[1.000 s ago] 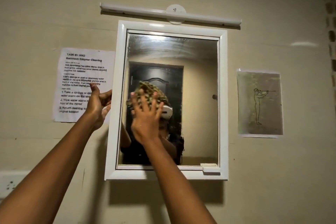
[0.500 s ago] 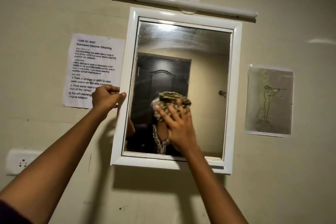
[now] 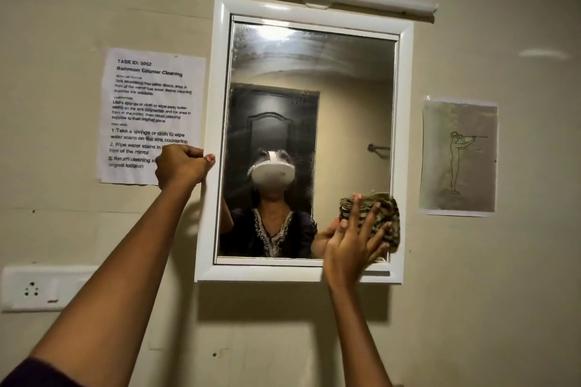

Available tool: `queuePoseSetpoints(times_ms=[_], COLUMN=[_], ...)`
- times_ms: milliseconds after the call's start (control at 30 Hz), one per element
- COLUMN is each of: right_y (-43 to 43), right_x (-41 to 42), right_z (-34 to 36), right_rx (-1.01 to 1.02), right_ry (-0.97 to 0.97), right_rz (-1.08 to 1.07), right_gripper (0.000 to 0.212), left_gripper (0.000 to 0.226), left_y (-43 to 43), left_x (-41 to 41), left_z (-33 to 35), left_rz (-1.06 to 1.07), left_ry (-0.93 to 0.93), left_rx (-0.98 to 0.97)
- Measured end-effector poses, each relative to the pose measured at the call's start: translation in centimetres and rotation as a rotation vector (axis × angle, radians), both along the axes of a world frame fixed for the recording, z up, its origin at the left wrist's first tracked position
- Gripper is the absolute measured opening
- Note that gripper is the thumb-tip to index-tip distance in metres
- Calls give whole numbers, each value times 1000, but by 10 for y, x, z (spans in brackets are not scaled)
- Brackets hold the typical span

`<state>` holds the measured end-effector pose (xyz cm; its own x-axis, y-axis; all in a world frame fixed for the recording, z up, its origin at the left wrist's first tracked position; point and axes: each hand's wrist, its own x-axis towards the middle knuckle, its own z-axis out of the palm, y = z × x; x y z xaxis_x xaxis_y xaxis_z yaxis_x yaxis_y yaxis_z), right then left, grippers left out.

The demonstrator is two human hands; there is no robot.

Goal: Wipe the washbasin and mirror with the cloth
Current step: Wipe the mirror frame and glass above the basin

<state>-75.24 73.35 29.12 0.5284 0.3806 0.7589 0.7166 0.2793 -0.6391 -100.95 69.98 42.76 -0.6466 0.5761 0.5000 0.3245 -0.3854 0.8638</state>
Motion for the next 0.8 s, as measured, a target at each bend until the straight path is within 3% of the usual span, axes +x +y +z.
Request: queuePoseSetpoints(times_ms=[133, 267, 400, 467, 567, 800], right_y=[-3, -16, -27, -25, -25, -36], right_x=[-45, -102, -141, -132, -99, -4], right_z=[17, 17, -15, -32, -39, -27], right_rx=[20, 47, 20, -17, -6, -58], right_ry=[-162, -649, -1062, -1210, -1337, -1401], right_rz=[89, 277, 368, 373, 368, 248], right_gripper=[63, 69, 47, 47, 58, 47], left_gripper=[31, 34, 31, 28, 28, 25], left_y=[-2, -3, -4, -4, -6, -12], left_x=[4, 6, 4, 3, 4, 7], left_z=[-2, -5, -7, -10, -13, -11], left_rz=[39, 34, 19, 18, 24, 20], left_ry=[14, -11, -33, -39, -29, -14], left_rx=[-3, -4, -10, -7, 2, -56])
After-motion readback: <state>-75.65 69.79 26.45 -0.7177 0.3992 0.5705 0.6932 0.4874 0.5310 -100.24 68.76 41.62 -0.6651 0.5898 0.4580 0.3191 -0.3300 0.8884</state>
